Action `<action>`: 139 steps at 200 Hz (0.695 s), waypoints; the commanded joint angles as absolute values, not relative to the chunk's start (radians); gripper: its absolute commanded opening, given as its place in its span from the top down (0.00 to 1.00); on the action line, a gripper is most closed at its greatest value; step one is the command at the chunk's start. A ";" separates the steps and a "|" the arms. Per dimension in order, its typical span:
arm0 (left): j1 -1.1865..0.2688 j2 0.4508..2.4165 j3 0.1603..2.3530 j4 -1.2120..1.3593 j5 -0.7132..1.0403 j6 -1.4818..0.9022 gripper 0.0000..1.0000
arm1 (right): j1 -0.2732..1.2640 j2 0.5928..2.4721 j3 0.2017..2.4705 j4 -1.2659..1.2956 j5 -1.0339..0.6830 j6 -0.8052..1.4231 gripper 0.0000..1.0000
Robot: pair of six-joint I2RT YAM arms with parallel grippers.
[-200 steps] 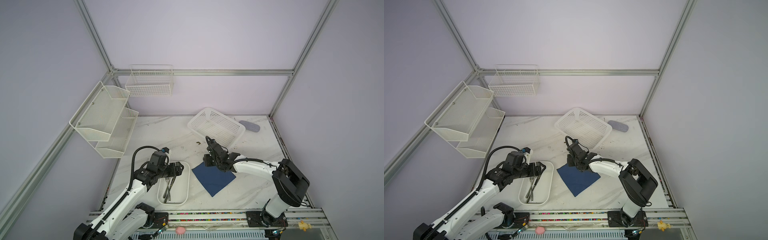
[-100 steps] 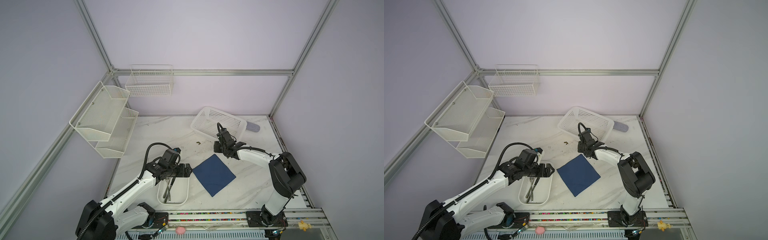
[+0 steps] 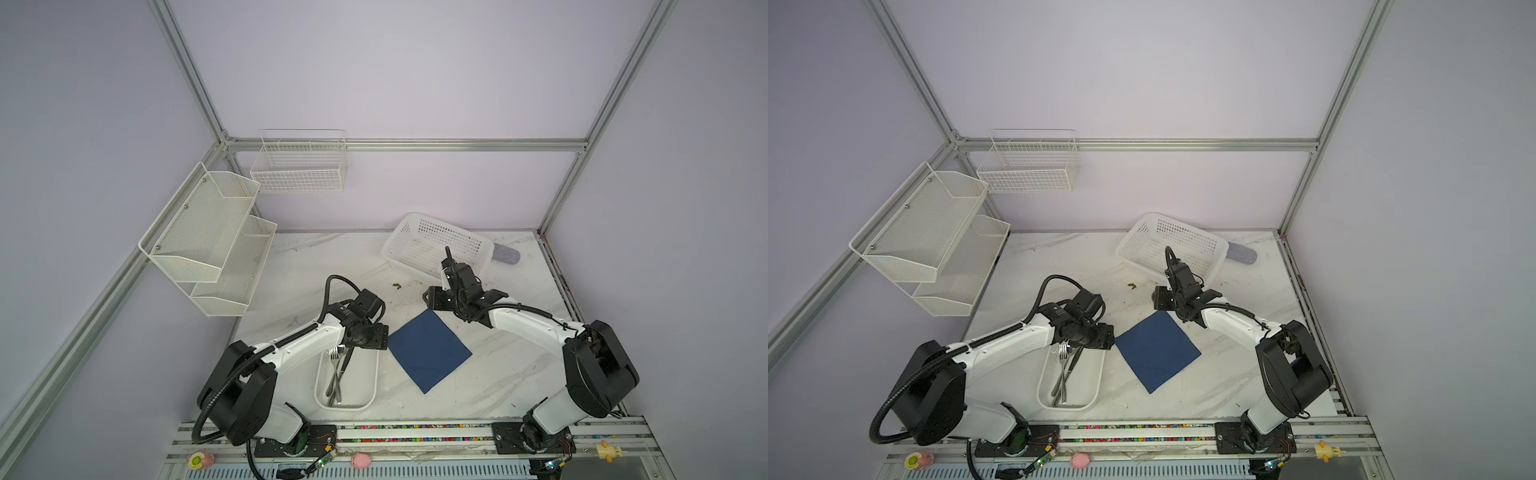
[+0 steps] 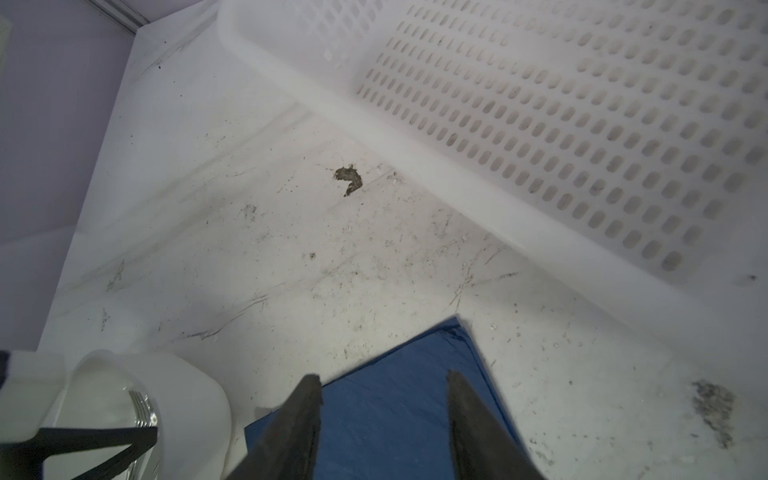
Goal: Place the utensils on the paper napkin and roll it up
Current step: 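Lower the left gripper toward the fork while the right hovers above napkin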
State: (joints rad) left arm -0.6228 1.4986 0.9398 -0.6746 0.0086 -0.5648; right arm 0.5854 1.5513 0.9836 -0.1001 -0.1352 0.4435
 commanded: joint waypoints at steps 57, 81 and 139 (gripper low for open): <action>-0.607 1.748 1.282 -0.739 -0.252 -0.393 0.25 | 0.601 1.430 0.892 -0.058 -0.232 0.520 0.48; -0.585 1.828 1.365 -0.736 -0.273 -0.328 0.26 | 0.603 1.432 0.886 -0.068 -0.234 0.520 0.48; -0.509 1.940 1.479 -0.704 -0.265 -0.179 0.43 | 0.606 1.419 0.852 -0.080 -0.239 0.517 0.48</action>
State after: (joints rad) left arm -0.5392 1.9270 1.3735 -0.7292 -0.2470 -0.2859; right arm 0.5976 1.4399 0.8799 -0.0738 -0.2302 0.5114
